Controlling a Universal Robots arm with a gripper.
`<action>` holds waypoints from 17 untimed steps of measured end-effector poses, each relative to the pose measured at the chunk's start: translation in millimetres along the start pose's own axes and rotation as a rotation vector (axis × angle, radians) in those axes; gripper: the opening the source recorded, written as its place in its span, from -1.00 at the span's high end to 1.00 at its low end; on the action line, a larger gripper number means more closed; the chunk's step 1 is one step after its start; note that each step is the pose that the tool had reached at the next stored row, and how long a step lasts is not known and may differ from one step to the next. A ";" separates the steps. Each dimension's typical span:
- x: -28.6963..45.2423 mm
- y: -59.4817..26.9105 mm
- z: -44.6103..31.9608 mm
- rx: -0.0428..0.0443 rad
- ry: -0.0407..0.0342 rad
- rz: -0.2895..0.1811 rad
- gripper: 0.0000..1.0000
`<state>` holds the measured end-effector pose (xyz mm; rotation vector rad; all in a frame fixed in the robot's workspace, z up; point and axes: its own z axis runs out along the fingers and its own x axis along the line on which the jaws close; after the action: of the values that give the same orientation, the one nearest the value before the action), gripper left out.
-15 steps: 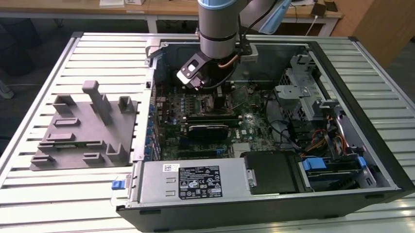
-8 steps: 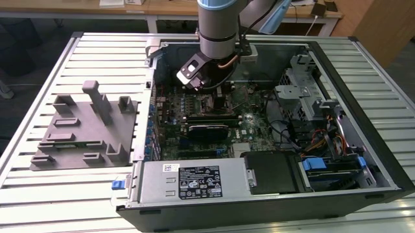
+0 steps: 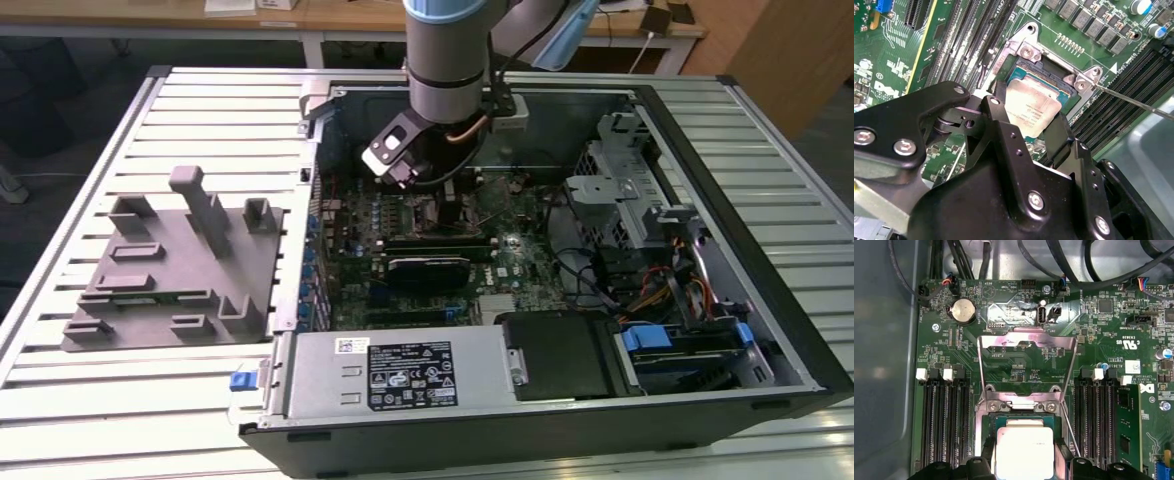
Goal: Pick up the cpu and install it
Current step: 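Place the cpu into insertion slot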
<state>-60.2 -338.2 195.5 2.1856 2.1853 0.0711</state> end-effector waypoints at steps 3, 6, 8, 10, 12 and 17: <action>0.0 -0.2 1.1 0.0001 -0.0001 0.000 -0.08; 0.0 -0.2 1.4 0.0000 0.0000 0.000 -0.08; 0.4 -0.2 1.8 0.0000 0.0000 0.000 -0.08; 0.5 -0.3 2.1 0.0000 0.0000 0.000 -0.08; 0.5 -0.3 2.6 0.0000 0.0002 0.000 -0.08; 0.5 -0.4 2.8 0.0001 0.0023 0.001 -0.08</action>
<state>-60.4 -337.8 192.7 2.1873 2.1860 0.0735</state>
